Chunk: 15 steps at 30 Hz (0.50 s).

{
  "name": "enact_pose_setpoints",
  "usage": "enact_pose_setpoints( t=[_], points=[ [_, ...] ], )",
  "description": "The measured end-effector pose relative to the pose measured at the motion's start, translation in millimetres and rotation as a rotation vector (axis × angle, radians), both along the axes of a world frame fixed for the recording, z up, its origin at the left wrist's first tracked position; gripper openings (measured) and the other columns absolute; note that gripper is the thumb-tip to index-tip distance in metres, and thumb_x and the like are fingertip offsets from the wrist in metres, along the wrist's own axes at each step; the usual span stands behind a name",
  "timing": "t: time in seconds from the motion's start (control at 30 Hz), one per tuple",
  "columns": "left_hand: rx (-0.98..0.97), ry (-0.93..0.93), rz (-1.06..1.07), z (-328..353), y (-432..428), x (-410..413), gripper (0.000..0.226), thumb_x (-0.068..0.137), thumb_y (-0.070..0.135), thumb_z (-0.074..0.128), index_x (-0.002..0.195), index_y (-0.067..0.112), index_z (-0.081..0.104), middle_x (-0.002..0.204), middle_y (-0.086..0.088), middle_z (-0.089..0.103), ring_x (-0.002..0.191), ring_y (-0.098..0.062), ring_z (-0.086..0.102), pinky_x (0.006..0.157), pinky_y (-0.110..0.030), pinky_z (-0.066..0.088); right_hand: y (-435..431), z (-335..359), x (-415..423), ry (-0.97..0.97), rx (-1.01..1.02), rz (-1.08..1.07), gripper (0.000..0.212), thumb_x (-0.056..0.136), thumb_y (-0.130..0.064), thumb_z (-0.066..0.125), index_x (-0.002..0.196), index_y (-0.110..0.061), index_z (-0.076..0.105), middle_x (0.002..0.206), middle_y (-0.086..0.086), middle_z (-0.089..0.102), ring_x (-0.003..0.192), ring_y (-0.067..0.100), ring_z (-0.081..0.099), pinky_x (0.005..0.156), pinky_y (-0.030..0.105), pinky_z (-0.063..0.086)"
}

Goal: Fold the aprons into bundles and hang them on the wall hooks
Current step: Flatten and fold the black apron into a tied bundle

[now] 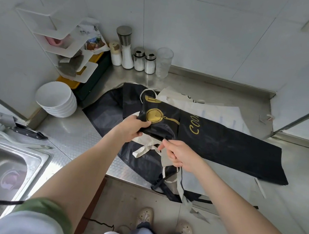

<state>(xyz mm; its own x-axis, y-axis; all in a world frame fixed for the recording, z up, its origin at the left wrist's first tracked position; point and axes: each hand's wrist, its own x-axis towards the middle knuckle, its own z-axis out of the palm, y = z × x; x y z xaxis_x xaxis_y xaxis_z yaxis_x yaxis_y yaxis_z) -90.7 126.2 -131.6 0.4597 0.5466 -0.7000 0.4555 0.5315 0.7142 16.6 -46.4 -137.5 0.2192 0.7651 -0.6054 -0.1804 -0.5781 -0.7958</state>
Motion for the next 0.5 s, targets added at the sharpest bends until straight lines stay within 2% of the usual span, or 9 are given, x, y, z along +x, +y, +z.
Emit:
enact_pose_setpoints(
  t=[0.07, 0.13, 0.2, 0.3, 0.4, 0.5],
  points=[
    [0.013, 0.021, -0.009, -3, 3, -1, 0.038, 0.086, 0.007, 0.069, 0.12, 0.004, 0.052, 0.109, -0.01, 0.057, 0.087, -0.017, 0.054, 0.063, -0.022, 0.046, -9, -4, 10, -0.071, -0.036, 0.023, 0.033, 0.101, -0.034, 0.044, 0.093, -0.009, 0.065, 0.051, -0.002, 0.03, 0.041, 0.009, 0.018, 0.039, 0.023, 0.015],
    [0.001, 0.027, -0.013, -7, 6, -2, 0.045, 0.083, 0.001, 0.071, 0.123, 0.004, 0.051, 0.119, -0.009, 0.06, 0.103, -0.02, 0.059, 0.081, -0.027, 0.052, -19, -9, 19, -0.101, -0.06, 0.007, 0.033, 0.101, -0.033, 0.045, 0.095, -0.008, 0.066, 0.049, 0.0, 0.029, 0.04, 0.01, 0.02, 0.039, 0.023, 0.016],
    [0.012, 0.058, -0.03, -11, 7, -5, 0.046, 0.08, -0.004, 0.07, 0.121, 0.007, 0.053, 0.123, -0.009, 0.061, 0.112, -0.024, 0.057, 0.092, -0.032, 0.051, -28, -14, 25, -0.106, -0.074, -0.031, 0.033, 0.102, -0.031, 0.044, 0.1, -0.006, 0.066, 0.048, 0.001, 0.029, 0.04, 0.011, 0.022, 0.039, 0.023, 0.021],
    [0.014, 0.115, 0.012, -14, 5, -5, 0.038, 0.082, -0.002, 0.067, 0.115, 0.011, 0.054, 0.121, -0.006, 0.059, 0.114, -0.024, 0.054, 0.085, -0.031, 0.05, -38, -20, 28, -0.115, -0.09, -0.066, 0.034, 0.103, -0.025, 0.041, 0.1, -0.004, 0.067, 0.049, 0.004, 0.031, 0.04, 0.012, 0.028, 0.04, 0.024, 0.031],
    [-0.007, 0.164, 0.101, -15, 3, -1, 0.031, 0.087, 0.003, 0.064, 0.112, 0.013, 0.048, 0.116, -0.008, 0.053, 0.112, -0.026, 0.052, 0.081, -0.03, 0.048, -46, -23, 30, -0.165, -0.149, -0.099, 0.034, 0.103, -0.021, 0.038, 0.089, -0.004, 0.064, 0.048, 0.003, 0.04, 0.041, 0.015, 0.036, 0.045, 0.027, 0.041],
    [0.027, 0.197, 0.182, -18, 3, 6, 0.029, 0.09, 0.002, 0.06, 0.116, 0.012, 0.051, 0.095, -0.006, 0.05, 0.098, -0.023, 0.049, 0.074, -0.028, 0.045, -54, -24, 33, -0.184, -0.249, -0.181, 0.028, 0.1, -0.013, 0.04, 0.081, -0.001, 0.057, 0.056, 0.009, 0.047, 0.044, 0.019, 0.043, 0.042, 0.024, 0.042]
  ],
)
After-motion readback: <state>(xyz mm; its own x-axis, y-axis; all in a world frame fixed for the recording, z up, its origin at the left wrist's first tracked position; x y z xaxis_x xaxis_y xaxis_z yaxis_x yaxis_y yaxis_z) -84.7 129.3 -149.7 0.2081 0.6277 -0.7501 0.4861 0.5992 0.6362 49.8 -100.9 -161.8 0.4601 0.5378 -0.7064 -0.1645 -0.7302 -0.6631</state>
